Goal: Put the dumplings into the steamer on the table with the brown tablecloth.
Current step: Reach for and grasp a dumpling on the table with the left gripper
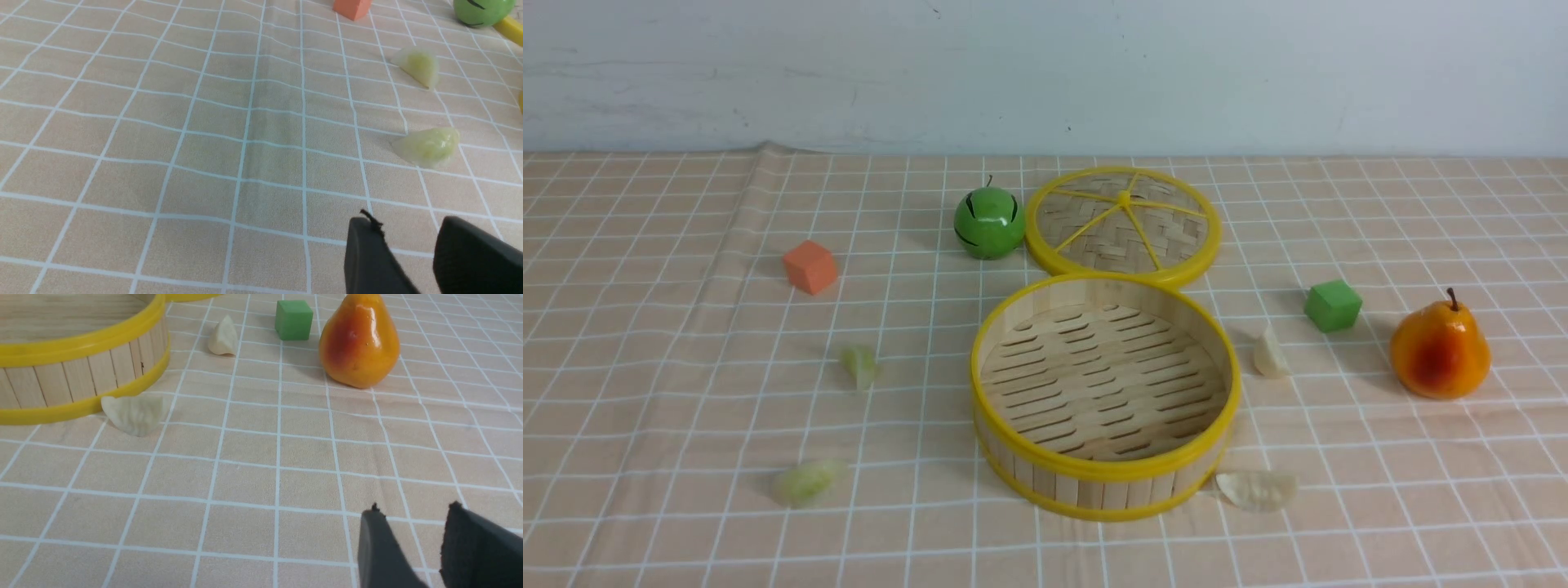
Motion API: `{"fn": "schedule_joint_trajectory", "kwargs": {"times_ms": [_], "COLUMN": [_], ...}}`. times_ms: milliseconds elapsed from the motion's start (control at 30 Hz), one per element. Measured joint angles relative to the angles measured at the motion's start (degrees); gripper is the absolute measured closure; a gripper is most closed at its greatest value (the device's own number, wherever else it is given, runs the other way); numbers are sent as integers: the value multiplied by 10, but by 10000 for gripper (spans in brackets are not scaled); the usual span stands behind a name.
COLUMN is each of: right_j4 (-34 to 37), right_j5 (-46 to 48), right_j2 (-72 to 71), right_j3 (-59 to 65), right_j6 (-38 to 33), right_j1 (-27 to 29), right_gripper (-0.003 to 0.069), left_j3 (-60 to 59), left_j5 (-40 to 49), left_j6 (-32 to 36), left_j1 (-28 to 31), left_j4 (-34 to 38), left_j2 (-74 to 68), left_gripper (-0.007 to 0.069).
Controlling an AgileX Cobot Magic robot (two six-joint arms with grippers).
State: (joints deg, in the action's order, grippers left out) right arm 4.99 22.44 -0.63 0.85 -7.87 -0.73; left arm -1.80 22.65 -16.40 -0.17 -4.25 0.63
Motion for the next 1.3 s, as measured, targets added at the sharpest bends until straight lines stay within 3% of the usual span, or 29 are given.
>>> {"fn": "schedule_joint_trajectory", "kwargs": {"times_ms": [433,733,1000,1167,1300], "right_j4": [-13,-80,-278,-321,-354], "right_j5": [1,6,15,21,27], "right_j2": [0,0,0,0,0], "right_j3": [0,-1,-1,0,0], "right_j6": [0,13,13,13,13], "right_j1": [0,2,12,12,12], "right_gripper": [419,419,429,428,428], "left_j3": [0,0,0,0,0], "left_j5": [0,-52,-240,-320,-334], "left_j6": [0,0,0,0,0], "left_j1": [0,0,0,0,0], "left_j4": [-24,-45,-48,-51,-51], "left_j2": [0,0,0,0,0], "left_gripper": [386,386,386,386,386]}}
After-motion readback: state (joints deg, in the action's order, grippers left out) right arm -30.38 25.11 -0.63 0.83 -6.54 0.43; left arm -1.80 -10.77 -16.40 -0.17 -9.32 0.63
